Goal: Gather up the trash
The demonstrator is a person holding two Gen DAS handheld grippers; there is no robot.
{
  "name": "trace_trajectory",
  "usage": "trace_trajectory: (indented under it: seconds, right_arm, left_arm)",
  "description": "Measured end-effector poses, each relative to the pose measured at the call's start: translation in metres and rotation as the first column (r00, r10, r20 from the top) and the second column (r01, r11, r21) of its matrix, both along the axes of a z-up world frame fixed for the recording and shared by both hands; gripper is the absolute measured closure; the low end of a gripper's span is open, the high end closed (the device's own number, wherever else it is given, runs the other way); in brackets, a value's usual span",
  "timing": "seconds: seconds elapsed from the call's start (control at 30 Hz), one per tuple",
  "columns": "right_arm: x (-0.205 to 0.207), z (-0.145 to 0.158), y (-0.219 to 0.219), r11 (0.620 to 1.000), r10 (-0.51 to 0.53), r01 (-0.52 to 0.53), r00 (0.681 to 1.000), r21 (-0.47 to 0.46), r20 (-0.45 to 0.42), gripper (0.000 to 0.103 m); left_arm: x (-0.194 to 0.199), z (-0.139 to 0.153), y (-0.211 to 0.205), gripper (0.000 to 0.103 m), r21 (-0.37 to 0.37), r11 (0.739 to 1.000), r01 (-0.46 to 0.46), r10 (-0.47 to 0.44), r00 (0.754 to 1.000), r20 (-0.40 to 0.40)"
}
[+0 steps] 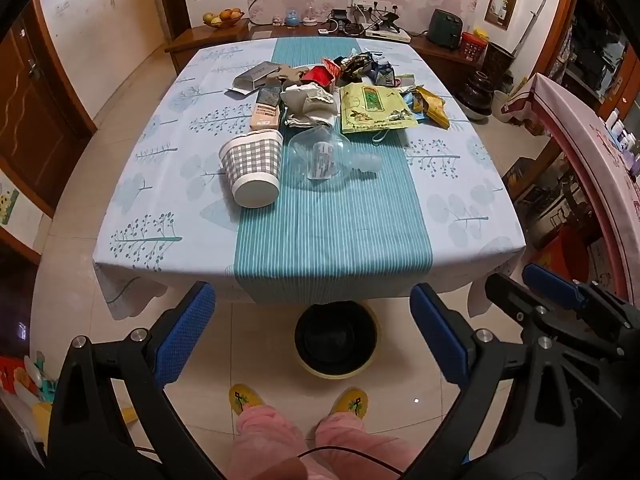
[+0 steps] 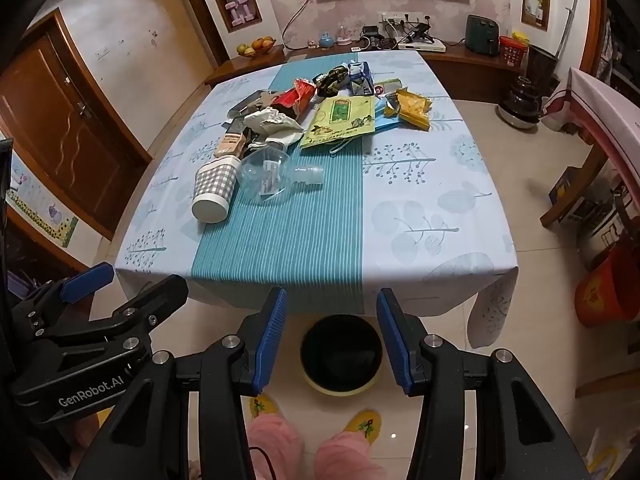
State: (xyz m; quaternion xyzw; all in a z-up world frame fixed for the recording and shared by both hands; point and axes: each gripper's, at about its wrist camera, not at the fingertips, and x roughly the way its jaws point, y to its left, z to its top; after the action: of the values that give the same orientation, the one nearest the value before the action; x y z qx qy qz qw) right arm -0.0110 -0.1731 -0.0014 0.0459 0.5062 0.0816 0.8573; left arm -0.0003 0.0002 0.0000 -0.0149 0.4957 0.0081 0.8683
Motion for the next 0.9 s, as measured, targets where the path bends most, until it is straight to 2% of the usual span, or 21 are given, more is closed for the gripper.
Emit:
trace_trajectory:
  seconds: [0.47, 0.9]
  right_arm:
    - [-0.0021, -0.0026, -0.0017, 1.0, 0.006, -0.006, 1.0, 0.001, -0.011, 0.056]
    - [-0.0041, -0.002, -0.0041, 1.0, 0.002, -0.002, 1.0, 0.001, -0.015, 0.056]
  left_arm:
    - [-0.0074, 0.0019, -0.0013, 0.008, -0.009, 1.0, -0.008, 0.008, 1.0, -0.002]
    - [-0.0081, 0.0032, -0.0025, 0.016, -0.017, 1.0, -0.013, 0.013, 1.0, -0.007]
